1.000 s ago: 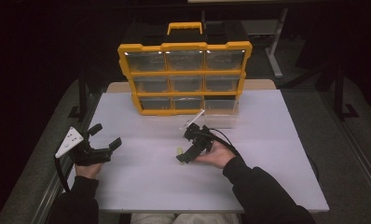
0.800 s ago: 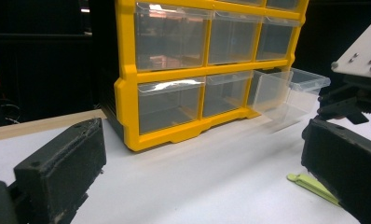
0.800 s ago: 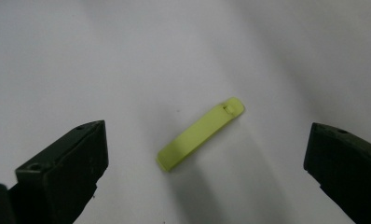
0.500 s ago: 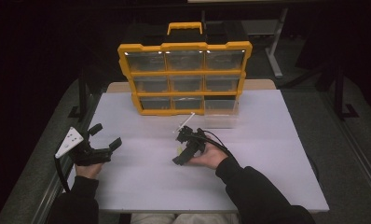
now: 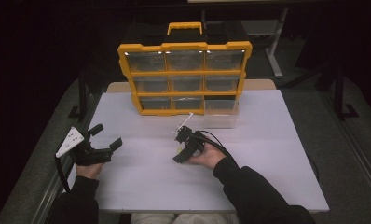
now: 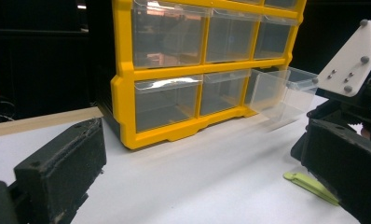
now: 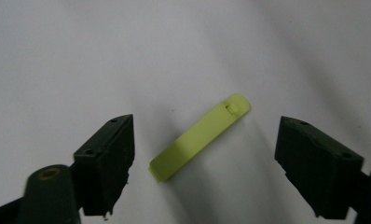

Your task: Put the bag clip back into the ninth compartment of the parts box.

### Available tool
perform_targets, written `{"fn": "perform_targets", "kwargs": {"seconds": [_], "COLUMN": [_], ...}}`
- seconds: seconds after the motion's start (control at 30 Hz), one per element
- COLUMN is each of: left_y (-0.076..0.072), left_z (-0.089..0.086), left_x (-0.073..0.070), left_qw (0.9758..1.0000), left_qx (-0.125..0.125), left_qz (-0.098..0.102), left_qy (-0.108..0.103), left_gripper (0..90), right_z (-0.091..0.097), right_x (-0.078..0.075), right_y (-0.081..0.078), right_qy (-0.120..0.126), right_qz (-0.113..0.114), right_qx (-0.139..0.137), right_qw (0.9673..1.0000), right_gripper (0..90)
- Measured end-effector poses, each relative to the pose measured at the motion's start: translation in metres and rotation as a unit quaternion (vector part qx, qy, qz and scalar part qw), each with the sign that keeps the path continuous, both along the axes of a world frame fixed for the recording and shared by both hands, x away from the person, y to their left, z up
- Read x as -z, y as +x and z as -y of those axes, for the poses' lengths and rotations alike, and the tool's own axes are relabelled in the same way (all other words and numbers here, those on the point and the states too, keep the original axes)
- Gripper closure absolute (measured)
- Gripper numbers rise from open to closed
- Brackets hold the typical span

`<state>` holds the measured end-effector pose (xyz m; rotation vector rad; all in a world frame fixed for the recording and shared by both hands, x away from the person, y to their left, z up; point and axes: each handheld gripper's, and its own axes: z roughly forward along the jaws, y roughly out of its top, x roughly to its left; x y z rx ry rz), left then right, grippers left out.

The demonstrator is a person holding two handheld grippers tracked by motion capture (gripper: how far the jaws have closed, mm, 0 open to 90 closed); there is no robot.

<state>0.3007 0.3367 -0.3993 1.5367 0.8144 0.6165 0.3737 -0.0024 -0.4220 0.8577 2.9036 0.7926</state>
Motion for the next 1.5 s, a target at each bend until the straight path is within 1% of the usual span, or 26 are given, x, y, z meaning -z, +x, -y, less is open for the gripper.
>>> {"fn": "perform_targets", "kwargs": {"seconds": [0.1, 0.17, 0.27, 0.33, 0.47, 0.5, 0.53, 0.57, 0.6, 0.67, 0.73, 0.77, 0.97, 1.0, 1.13, 1.37, 1.5], "left_y": [0.000, 0.001, 0.002, 0.001, 0.001, 0.001, 0.001, 0.001, 0.001, 0.001, 0.001, 0.001, 0.001, 0.001, 0.001, 0.002, 0.001], "left_z": [0.000, -0.001, -0.001, -0.001, -0.001, -0.001, -0.001, -0.001, -0.001, -0.001, -0.001, -0.001, -0.001, -0.001, -0.001, -0.001, 0.000], "left_x": [0.000, 0.001, 0.002, 0.001, 0.001, 0.001, 0.001, 0.001, 0.001, 0.001, 0.001, 0.001, 0.001, 0.001, 0.001, 0.001, 0.001], "left_qw": [1.0000, 1.0000, 0.9999, 1.0000, 1.0000, 1.0000, 1.0000, 1.0000, 1.0000, 1.0000, 1.0000, 1.0000, 1.0000, 1.0000, 1.0000, 0.9999, 0.9999], "left_qx": [0.001, 0.006, 0.006, 0.005, 0.005, 0.004, 0.005, 0.005, 0.004, 0.004, 0.003, 0.003, 0.003, 0.003, 0.004, 0.009, 0.010], "left_qz": [-0.002, -0.007, -0.009, -0.007, -0.007, -0.007, -0.006, -0.006, -0.006, -0.005, -0.005, -0.005, -0.004, -0.005, -0.004, -0.008, -0.007], "left_qy": [0.000, -0.005, -0.004, -0.004, -0.004, -0.004, -0.004, -0.003, -0.003, -0.003, -0.004, -0.003, -0.003, -0.003, -0.002, -0.006, -0.005], "left_gripper": [0.0, 0.0, 0.0, 0.0, 0.0, 0.0, 0.0, 0.0, 0.0, 0.0, 0.0, 0.0, 0.0, 0.0, 0.0, 0.0, 0.0], "right_z": [0.000, -0.001, -0.004, -0.004, -0.004, -0.004, -0.004, -0.004, -0.004, -0.005, -0.004, -0.004, -0.004, -0.003, -0.002, 0.005, 0.012], "right_x": [0.001, 0.001, 0.003, 0.004, 0.003, 0.003, 0.003, 0.003, 0.004, 0.003, 0.003, 0.003, 0.002, 0.002, 0.000, -0.010, -0.016], "right_y": [0.000, -0.001, -0.001, -0.001, -0.001, -0.002, -0.002, -0.002, -0.002, -0.003, -0.002, -0.002, -0.003, -0.003, -0.003, -0.003, -0.002], "right_qy": [0.001, 0.002, -0.005, -0.011, -0.013, -0.013, -0.025, -0.025, -0.029, -0.036, -0.033, -0.034, -0.038, -0.034, -0.028, -0.001, 0.021], "right_qz": [-0.002, -0.001, -0.004, -0.003, 0.005, 0.007, 0.011, 0.011, 0.010, 0.018, 0.013, 0.013, 0.016, 0.012, 0.014, 0.017, 0.017], "right_qx": [-0.003, -0.010, -0.012, -0.014, -0.007, -0.009, -0.013, -0.013, -0.015, -0.011, -0.005, -0.005, -0.007, -0.008, -0.010, -0.004, 0.005], "right_qw": [1.0000, 0.9999, 0.9999, 0.9998, 0.9999, 0.9998, 0.9996, 0.9996, 0.9994, 0.9991, 0.9994, 0.9993, 0.9991, 0.9993, 0.9995, 0.9998, 0.9996], "right_gripper": [24.8, 28.3, 30.7, 34.1, 47.4, 51.9, 54.9, 54.9, 57.7, 64.9, 73.4, 76.1, 76.9, 77.0, 77.0, 77.0, 77.0]}}
